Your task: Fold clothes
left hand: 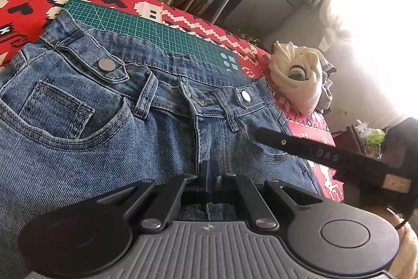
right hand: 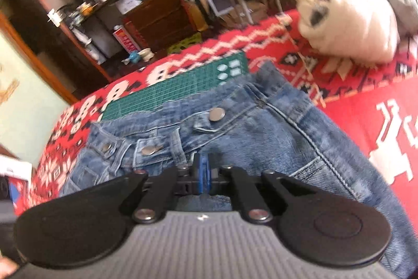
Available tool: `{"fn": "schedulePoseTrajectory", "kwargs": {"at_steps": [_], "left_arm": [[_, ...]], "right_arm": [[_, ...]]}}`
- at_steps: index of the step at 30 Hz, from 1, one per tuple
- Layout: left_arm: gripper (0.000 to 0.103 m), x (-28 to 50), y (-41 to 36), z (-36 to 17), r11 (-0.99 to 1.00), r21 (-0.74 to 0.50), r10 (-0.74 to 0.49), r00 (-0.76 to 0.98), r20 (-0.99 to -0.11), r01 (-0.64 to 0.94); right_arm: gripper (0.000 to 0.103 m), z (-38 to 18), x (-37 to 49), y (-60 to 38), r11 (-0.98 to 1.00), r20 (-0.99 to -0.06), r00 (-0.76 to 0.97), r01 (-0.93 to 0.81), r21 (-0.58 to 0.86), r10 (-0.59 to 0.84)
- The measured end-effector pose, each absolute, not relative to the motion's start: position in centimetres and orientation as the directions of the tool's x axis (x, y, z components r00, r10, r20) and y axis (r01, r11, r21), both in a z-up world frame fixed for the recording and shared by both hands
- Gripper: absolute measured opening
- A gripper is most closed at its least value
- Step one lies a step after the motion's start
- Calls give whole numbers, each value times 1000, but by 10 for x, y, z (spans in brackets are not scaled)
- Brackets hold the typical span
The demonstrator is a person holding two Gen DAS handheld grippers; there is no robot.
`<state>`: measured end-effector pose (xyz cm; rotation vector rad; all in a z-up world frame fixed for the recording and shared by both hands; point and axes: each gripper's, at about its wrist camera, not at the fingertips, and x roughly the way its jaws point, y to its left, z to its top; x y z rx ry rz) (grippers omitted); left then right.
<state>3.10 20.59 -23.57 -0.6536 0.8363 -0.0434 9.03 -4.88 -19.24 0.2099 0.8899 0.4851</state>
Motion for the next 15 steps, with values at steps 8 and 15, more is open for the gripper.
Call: {"fn": "schedulePoseTrajectory", "kwargs": {"at_steps": [8,15], "left_arm": [[3,30,206,-235,813,-544,-280,681,-676,-206],[3,29,206,-235,814,-544,-280,682,-676,-205]], "right_arm": [[0,-201,115,-66,907,-713,561,-263,328,420],[0,-202,138,-71,917,-721,567,-248,311,398]]}}
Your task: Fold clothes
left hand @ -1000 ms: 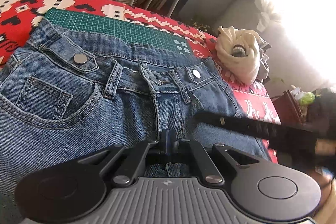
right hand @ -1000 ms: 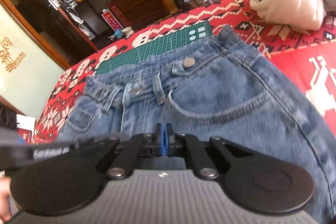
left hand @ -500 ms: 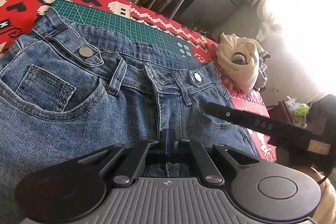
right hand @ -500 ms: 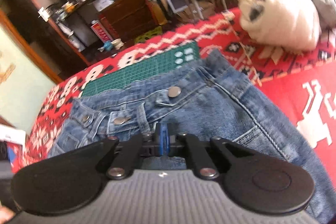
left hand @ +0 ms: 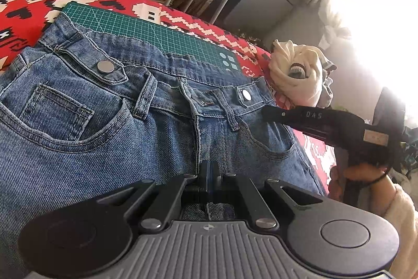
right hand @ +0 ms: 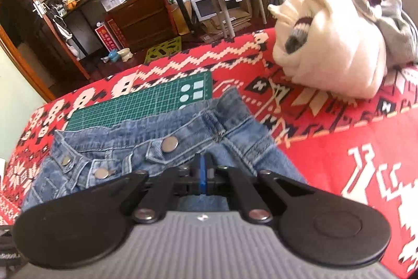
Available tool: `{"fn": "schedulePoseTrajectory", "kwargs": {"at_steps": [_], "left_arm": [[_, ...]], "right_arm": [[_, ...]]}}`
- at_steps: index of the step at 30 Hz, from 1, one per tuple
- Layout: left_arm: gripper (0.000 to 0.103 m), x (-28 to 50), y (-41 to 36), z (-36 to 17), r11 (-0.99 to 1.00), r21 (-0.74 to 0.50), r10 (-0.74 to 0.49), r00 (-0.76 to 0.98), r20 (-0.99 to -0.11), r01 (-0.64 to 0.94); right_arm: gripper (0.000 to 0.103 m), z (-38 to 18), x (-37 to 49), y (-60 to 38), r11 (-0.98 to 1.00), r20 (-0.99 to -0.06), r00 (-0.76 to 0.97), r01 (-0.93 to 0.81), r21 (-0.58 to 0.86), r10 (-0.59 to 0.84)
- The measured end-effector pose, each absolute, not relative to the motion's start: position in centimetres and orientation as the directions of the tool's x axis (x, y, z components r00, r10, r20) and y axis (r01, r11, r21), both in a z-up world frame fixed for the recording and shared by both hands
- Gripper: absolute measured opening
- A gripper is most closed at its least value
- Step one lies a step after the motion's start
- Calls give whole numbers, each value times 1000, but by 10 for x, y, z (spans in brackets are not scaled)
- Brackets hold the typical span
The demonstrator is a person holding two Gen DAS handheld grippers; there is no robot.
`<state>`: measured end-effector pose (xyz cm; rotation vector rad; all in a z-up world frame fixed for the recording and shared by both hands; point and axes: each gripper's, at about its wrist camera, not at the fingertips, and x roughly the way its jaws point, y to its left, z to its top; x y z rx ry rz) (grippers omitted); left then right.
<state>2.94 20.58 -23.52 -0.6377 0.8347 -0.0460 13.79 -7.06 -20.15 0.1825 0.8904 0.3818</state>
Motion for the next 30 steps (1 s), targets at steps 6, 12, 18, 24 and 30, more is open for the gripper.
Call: {"fn": "schedulePoseTrajectory", "kwargs": {"at_steps": [6,12,18,24,30], "left_arm": [[3,30,206,-236,807,-552,-282,684,-673,-210],[3,30,206,-236,808,-551,-281,684,-673,-210],[3,31,205,-236,815,-542,-278,682,-677,-205],[3,30,206,-237,809,-550,-283,683,-673,-207],[3,31,207,-236,805,-554,-287,679,-676,-212]], "right_arm": [[7,-195,135,-87,913,-706,581,-211,349,404],[8,-181,81,-83,898,-715,549,-334,287,432],[7,-192,41,-77,910,-747,546,-364,196,380],[0,-197,58,-99,938,-744,584,-297,176,325],[0,-198,73,-118,955,-744,606,-246,164,283]]}}
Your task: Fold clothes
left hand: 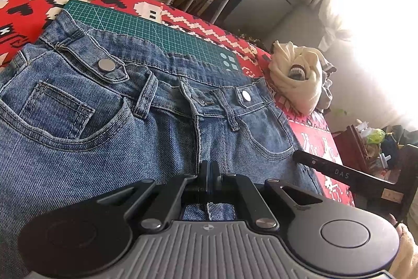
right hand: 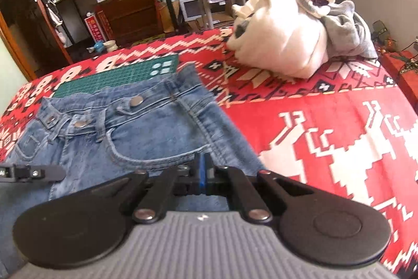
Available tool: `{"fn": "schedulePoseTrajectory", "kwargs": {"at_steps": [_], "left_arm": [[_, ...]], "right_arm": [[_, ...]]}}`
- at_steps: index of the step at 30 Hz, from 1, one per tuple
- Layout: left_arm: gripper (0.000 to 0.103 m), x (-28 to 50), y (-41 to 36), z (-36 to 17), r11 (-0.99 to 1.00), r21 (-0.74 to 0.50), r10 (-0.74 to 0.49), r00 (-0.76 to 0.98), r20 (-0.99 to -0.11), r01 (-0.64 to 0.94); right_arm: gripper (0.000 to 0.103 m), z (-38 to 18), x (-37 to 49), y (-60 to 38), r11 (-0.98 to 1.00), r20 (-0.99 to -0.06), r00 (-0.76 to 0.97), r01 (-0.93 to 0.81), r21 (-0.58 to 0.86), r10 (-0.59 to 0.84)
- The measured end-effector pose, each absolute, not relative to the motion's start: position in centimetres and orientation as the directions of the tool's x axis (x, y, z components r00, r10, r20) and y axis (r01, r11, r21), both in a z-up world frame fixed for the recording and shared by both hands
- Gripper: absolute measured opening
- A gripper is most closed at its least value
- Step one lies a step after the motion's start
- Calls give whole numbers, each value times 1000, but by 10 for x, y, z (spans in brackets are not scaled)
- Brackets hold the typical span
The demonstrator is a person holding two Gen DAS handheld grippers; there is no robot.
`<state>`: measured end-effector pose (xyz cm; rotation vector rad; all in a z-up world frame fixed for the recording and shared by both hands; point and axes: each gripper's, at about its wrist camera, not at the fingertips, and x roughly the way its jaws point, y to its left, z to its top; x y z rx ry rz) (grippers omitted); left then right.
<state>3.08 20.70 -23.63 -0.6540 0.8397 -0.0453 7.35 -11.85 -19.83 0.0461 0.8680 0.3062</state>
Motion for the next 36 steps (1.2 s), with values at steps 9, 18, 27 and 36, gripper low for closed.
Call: {"fn": "schedulePoseTrajectory", "kwargs": {"at_steps": [9,18,27,36], "left_arm": [[2,15,188,-216,772,-621,-375,690,-619,-138],[2,-1,157,-240,826,-550,-372,613,-697,-123],[3,-9,157,-239,834,-539,-367,610,-703,-120],[3,-20,157,-239,833,-539,-361,616,-700,-124]], "right_arm": [[9,-174,21,-85,882,-703,555,-405,239,445],[9,-190,-11,-53,838,-731,463,-470,276,501],[0,-195,12,-108,911,-740,541,-327,252,400],[0,-201,27,-162,943,-727,601,-226,245,333]]}}
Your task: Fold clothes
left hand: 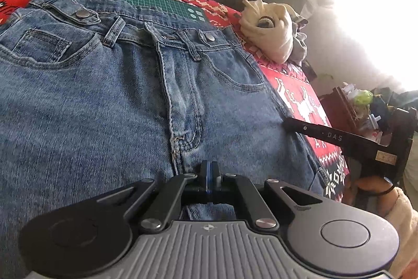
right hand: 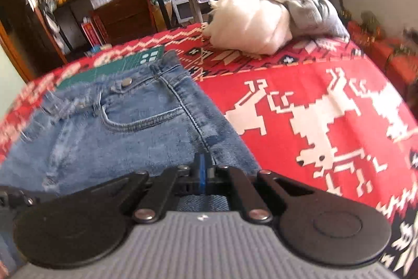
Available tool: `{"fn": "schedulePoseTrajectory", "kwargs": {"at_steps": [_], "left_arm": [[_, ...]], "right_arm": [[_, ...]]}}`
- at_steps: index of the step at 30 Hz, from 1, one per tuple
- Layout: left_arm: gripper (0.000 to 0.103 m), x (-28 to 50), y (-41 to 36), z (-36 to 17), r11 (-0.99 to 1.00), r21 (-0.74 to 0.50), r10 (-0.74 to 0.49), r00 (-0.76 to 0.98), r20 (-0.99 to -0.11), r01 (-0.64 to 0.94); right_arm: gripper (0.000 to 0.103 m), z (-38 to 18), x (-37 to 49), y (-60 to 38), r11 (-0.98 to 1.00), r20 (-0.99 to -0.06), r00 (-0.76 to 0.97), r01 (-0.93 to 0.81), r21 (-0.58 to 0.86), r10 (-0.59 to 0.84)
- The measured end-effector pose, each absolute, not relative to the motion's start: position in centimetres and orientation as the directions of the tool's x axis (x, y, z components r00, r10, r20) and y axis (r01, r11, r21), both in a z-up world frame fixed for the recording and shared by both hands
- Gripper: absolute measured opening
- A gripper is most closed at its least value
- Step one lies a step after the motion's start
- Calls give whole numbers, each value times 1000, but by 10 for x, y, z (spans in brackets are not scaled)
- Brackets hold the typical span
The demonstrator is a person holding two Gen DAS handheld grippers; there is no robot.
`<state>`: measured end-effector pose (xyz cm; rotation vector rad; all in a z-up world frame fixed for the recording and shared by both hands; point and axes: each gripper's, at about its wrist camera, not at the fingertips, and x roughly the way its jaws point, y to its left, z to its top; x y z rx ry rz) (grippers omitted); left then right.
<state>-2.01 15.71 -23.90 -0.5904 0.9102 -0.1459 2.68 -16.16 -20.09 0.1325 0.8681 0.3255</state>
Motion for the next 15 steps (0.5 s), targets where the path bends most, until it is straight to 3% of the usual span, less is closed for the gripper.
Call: {"fn": "schedulePoseTrajectory", "kwargs": {"at_steps": [3,6,15], "left_arm": [[2,-24,154,-238,834,-535,-353,614,-706,-136],[2,-29,151,-236,838,-527,-346,611,-712,-140],[2,-39,147,-234,851,-504,-324,610,-723,-147]], "right_arm": [[0,-198,24,-153,948,-734,602,-241,207,314],[11,-194,17,-142,946,-734,600,-255,201,317],[13,-183,-19,-103,914,-737,564,-362,183,372]]}}
